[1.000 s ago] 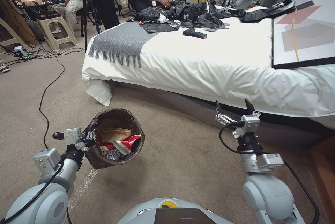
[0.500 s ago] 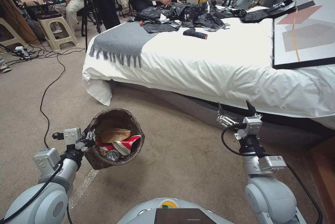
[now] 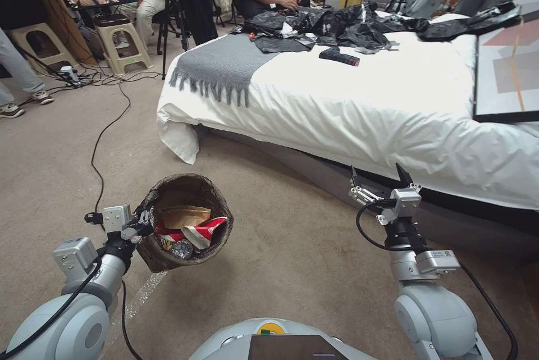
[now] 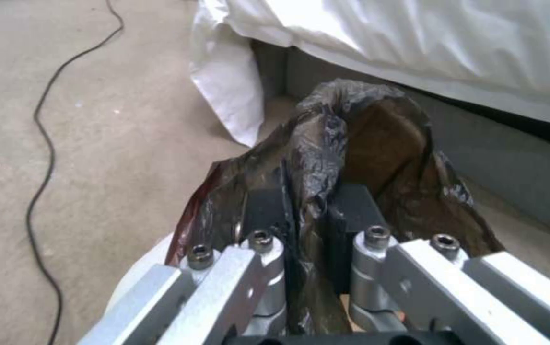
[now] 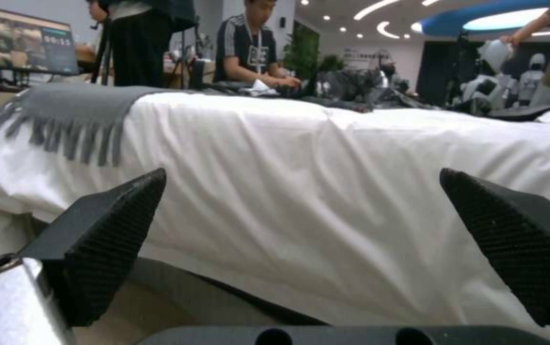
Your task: Pick up the trash bin, then pick up the garbage from the floor and place it into the trash bin.
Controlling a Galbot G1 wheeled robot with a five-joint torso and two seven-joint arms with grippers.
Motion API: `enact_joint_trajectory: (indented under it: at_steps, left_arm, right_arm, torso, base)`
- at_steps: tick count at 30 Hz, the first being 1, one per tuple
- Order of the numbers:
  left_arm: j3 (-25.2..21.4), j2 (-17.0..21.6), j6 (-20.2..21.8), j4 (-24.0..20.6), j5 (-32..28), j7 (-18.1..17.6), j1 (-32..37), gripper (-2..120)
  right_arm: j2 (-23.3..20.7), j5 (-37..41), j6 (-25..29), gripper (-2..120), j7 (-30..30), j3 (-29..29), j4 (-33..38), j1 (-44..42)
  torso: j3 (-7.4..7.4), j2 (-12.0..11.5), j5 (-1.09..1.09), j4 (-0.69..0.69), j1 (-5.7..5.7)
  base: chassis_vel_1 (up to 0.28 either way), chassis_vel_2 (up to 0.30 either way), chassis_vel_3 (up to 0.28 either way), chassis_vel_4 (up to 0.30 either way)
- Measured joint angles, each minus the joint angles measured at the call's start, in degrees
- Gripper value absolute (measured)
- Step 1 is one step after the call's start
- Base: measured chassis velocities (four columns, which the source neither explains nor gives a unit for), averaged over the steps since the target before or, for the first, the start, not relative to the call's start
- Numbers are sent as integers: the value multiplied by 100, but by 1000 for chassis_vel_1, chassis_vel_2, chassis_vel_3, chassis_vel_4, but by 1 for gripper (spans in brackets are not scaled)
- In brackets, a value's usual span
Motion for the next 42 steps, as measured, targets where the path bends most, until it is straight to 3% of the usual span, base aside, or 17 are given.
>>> enact_joint_trajectory:
  at_steps: [42]
  left_arm:
    - [16,-60,-23,0,-21,29,-12,8]
  right_arm:
    - [-6,51,-46,100,30,-175,-381,193]
  torso:
    - [0,0,0,0,0]
  base:
    - [68,67,68,66]
